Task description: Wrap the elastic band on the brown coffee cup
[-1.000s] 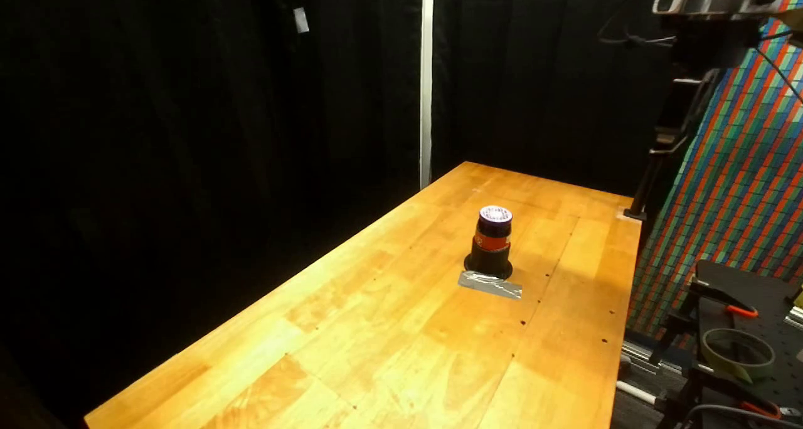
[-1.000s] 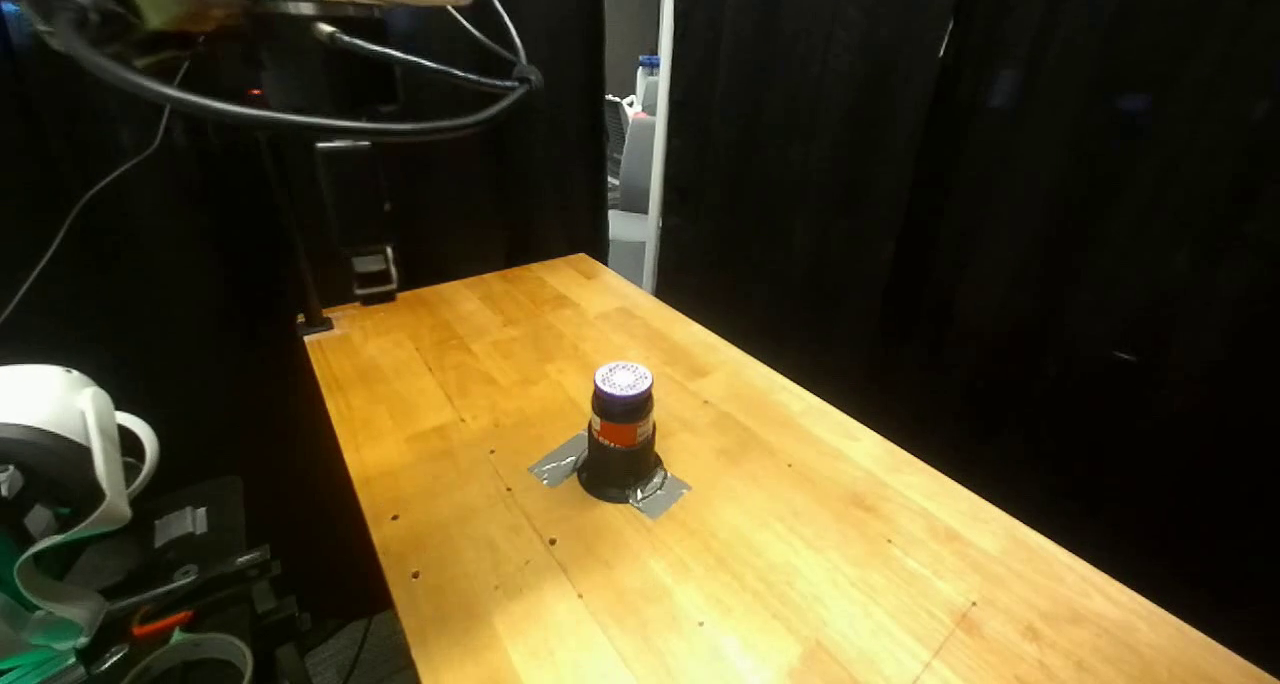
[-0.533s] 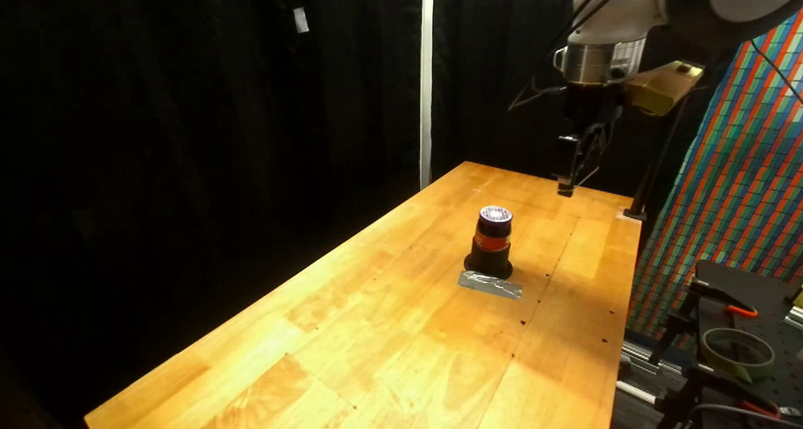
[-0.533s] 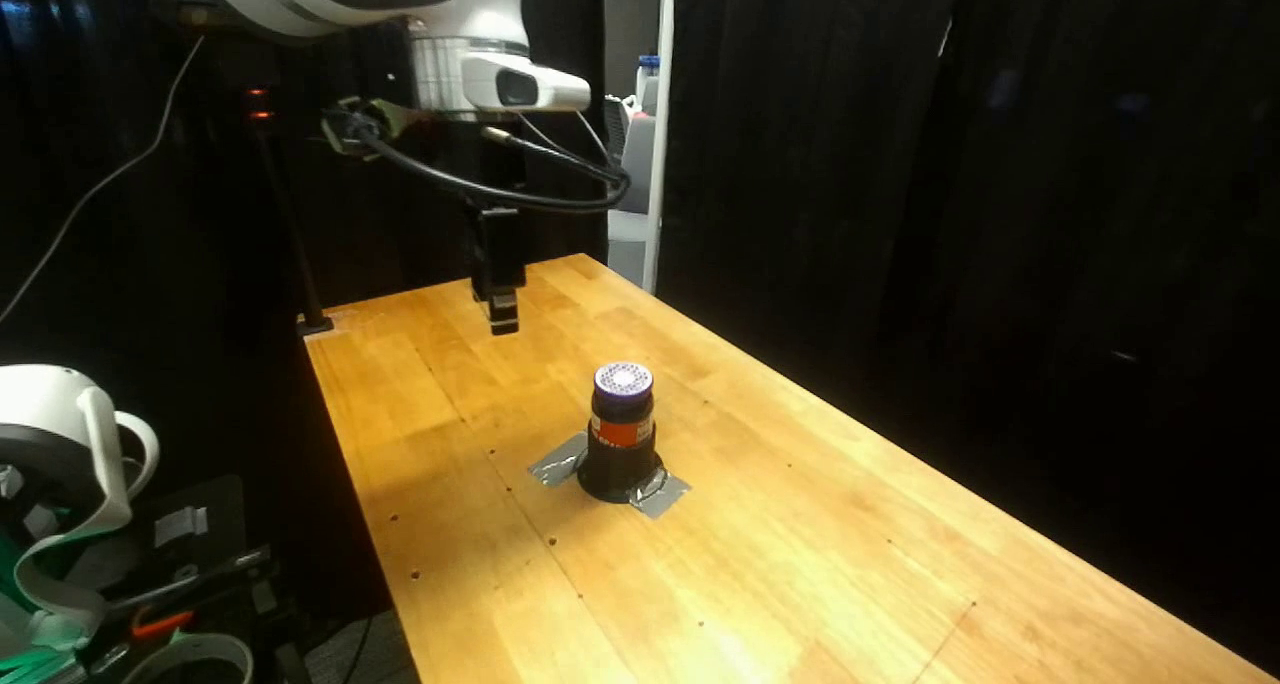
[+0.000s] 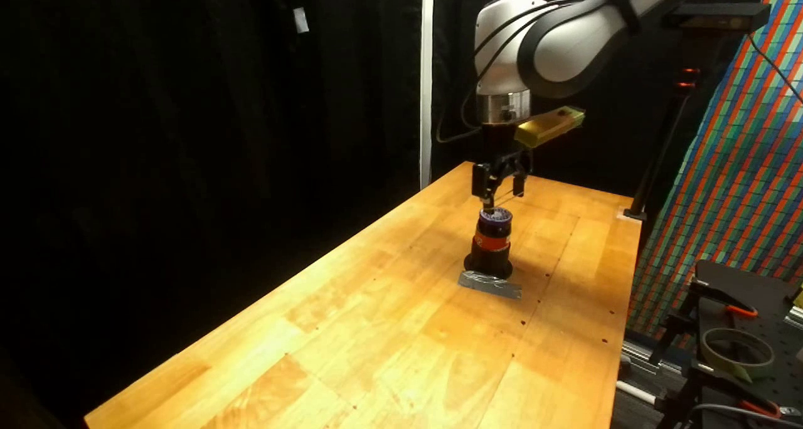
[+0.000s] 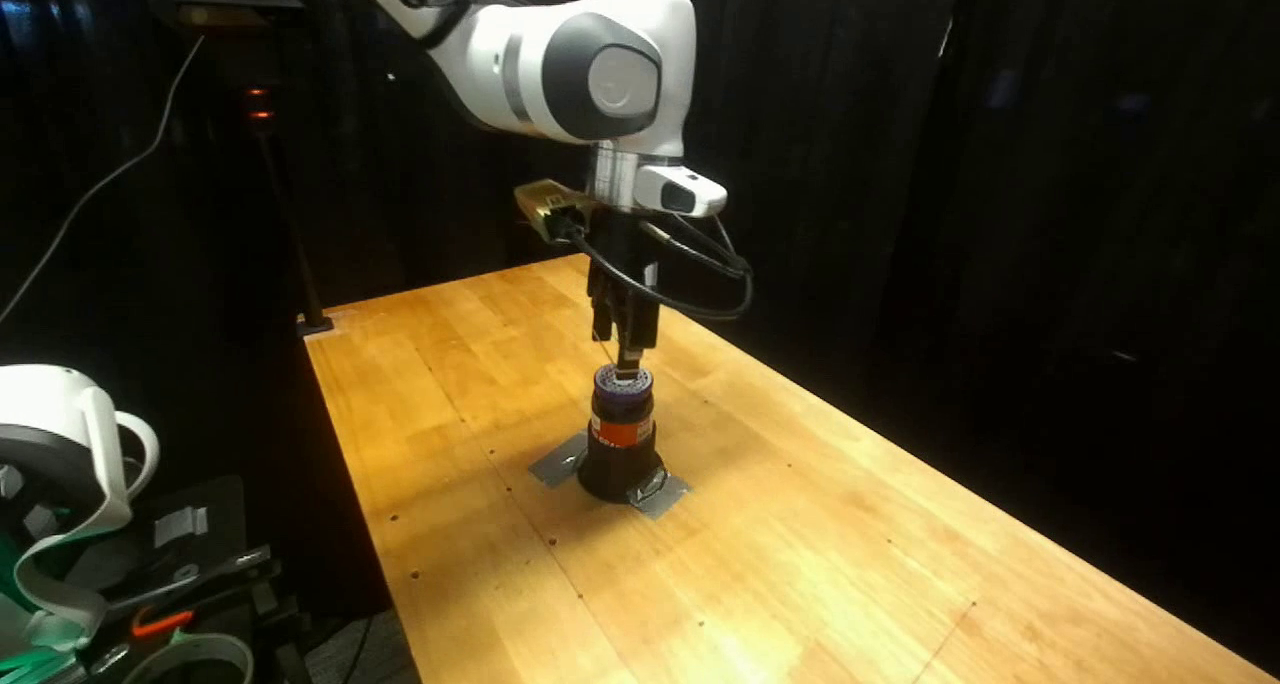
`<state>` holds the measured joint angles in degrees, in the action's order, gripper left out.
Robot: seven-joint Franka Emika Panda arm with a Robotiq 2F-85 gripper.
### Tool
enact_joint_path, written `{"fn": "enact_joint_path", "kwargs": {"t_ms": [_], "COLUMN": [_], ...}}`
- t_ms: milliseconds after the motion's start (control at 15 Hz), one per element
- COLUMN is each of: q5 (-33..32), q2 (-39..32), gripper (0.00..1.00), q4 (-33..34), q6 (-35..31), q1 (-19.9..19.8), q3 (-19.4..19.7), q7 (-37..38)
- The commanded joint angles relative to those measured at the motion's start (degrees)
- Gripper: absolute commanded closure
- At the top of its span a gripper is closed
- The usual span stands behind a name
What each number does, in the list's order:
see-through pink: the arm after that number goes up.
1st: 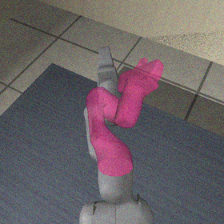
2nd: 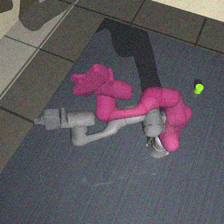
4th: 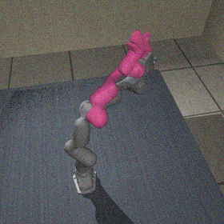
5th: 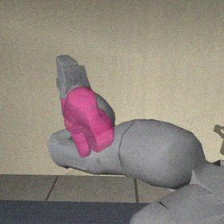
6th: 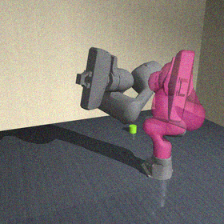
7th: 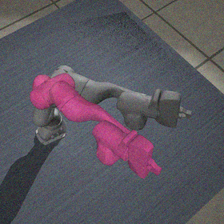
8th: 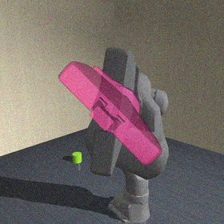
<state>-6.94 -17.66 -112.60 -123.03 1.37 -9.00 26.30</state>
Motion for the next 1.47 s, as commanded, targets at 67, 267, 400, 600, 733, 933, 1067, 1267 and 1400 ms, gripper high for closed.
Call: {"fn": "enact_joint_path", "kwargs": {"t_ms": [67, 267, 400, 600, 733, 933, 1067, 1267, 1400], "q5": [3.2, 5.5, 8.5, 10.5, 10.6, 8.8, 8.2, 9.4, 10.3], "q2": [-13.8, -19.5, -21.7, -23.4, -24.2, -24.3, -24.9, -25.2, -25.1], "gripper": [0.00, 0.00, 0.00, 0.00, 0.00, 0.00, 0.00, 0.00, 0.00], "q4": [17.7, 26.7, 31.4, 36.4, 38.3, 37.4, 37.3, 36.7, 36.1], "q6": [3.5, 11.1, 19.1, 28.9, 31.9, 28.7, 28.3, 30.1, 30.5], "q1": [4.2, 4.8, 4.0, 3.1, 3.1, 3.5, 3.7, 3.2, 3.2], "q3": [5.0, 6.1, 5.0, 5.5, 6.1, 7.7, 8.4, 7.7, 6.8], "q7": [0.3, -2.1, -6.0, -9.3, -10.0, -9.9, -9.9, -12.0, -13.7]}}
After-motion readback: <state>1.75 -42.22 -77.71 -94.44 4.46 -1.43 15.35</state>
